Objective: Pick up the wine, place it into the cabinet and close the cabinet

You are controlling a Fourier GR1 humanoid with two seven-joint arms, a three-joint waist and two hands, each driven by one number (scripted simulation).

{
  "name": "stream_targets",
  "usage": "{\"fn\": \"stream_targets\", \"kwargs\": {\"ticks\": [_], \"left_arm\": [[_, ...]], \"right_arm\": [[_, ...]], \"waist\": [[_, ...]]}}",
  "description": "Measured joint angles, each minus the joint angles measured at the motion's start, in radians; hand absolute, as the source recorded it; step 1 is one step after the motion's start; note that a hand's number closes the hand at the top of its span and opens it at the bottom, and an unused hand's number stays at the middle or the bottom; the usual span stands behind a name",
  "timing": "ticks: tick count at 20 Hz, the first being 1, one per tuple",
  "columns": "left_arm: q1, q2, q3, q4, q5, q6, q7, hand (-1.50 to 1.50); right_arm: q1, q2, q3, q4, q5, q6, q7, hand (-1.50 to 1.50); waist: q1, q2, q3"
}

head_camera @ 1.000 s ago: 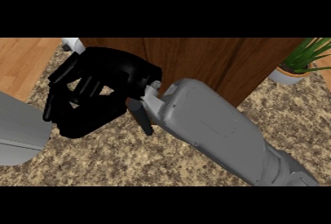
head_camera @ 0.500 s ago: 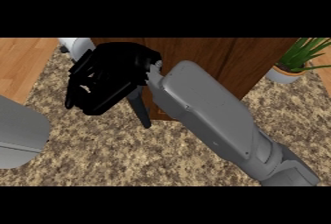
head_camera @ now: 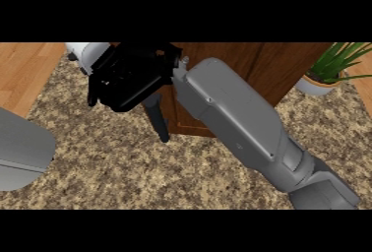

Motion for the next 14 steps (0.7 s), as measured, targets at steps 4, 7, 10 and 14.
{"fn": "stream_targets", "kwargs": {"ticks": [4,7,10,14], "left_arm": [[-0.006,-0.020,0.014,0.002,-0.010,0.000,0.015,-1.50],[-0.008,-0.022,0.023,-0.003,-0.007,-0.001,0.033,-1.50],[-0.008,-0.024,0.031,-0.012,-0.010,0.003,0.043,-1.50],[-0.012,-0.035,0.040,-0.020,-0.024,0.010,0.044,-1.50]], "right_arm": [[-0.010,0.000,-0.009,0.043,0.014,0.019,-0.045,1.50],[-0.009,-0.001,-0.014,0.054,0.034,0.009,-0.077,1.50],[0.002,-0.002,-0.012,0.046,0.055,-0.004,-0.108,1.50],[0.011,0.000,-0.009,0.037,0.075,-0.022,-0.143,1.50]], "waist": [[0.004,-0.005,-0.003],[0.007,-0.009,-0.008],[0.009,-0.011,-0.013],[0.008,-0.011,-0.017]]}}
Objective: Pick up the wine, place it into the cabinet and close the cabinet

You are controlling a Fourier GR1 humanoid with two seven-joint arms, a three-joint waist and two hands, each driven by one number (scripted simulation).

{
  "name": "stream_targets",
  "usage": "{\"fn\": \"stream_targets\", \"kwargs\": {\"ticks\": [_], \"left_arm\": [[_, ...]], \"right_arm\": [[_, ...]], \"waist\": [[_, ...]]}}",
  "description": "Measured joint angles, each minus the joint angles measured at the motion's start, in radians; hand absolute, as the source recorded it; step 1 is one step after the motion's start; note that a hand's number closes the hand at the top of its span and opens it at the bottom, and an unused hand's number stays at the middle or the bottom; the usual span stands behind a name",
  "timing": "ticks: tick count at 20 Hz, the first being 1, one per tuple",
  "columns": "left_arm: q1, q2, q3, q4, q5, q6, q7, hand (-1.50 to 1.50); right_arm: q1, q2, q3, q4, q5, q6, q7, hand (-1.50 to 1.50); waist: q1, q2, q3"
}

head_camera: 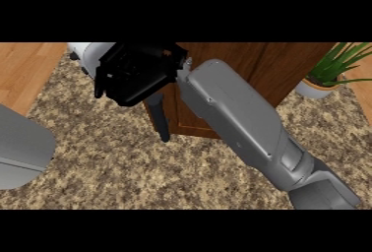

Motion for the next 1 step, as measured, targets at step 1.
{"fn": "stream_targets", "kwargs": {"ticks": [1], "left_arm": [[0.001,-0.001,0.002,-0.001,-0.002,0.001,0.001,-1.50]], "right_arm": [[0.002,0.000,0.001,-0.002,0.001,-0.004,-0.005,1.50]], "waist": [[0.000,0.000,-0.001]]}}
